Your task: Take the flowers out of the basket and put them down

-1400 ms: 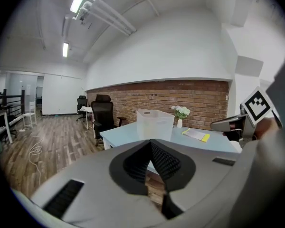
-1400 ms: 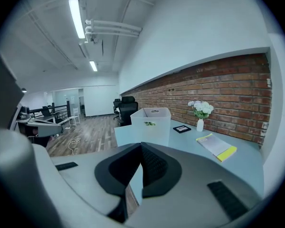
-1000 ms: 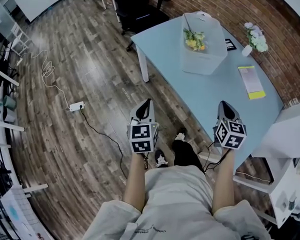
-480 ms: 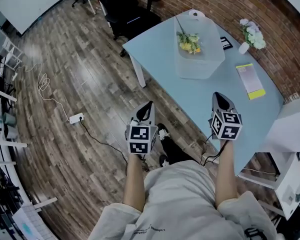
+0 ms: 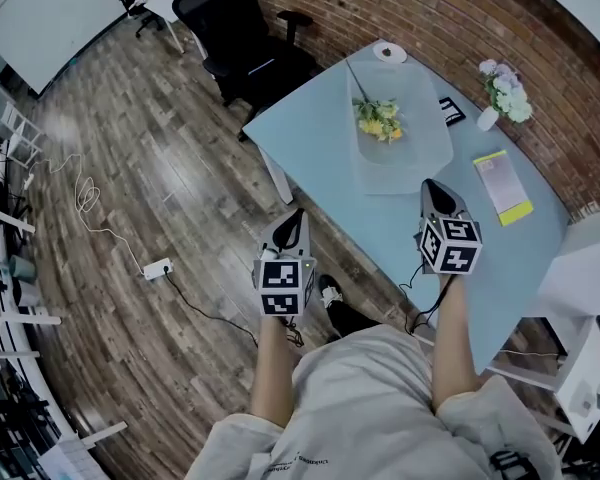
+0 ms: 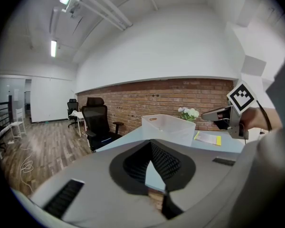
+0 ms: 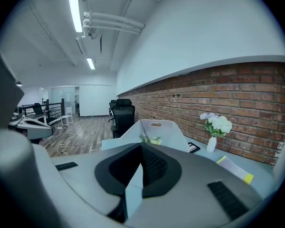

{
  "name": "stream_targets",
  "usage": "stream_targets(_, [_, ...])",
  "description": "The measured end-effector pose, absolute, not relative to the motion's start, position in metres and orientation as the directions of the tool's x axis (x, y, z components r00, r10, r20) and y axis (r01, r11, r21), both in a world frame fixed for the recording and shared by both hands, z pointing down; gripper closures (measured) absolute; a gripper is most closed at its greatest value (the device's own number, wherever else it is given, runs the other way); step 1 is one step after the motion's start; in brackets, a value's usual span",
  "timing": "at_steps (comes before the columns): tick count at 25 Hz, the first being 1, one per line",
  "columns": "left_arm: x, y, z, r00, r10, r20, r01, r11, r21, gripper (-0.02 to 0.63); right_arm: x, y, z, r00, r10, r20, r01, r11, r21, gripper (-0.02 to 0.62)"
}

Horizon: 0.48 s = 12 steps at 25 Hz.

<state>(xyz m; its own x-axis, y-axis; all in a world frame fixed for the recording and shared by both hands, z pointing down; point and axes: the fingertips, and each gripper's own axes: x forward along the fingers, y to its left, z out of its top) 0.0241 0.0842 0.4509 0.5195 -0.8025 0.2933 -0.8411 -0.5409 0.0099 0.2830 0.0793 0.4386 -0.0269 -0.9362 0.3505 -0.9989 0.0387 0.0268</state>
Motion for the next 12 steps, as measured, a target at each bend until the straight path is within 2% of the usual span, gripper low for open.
stream_targets(12, [0.04, -0.004, 0.425, 0.495, -0.83, 0.258, -0.848, -0.526, -0.062, 0.583, 0.284, -0.019, 0.432, -0.062, -0.952, 0.3, -0.996, 0.04, -0.079, 0.575])
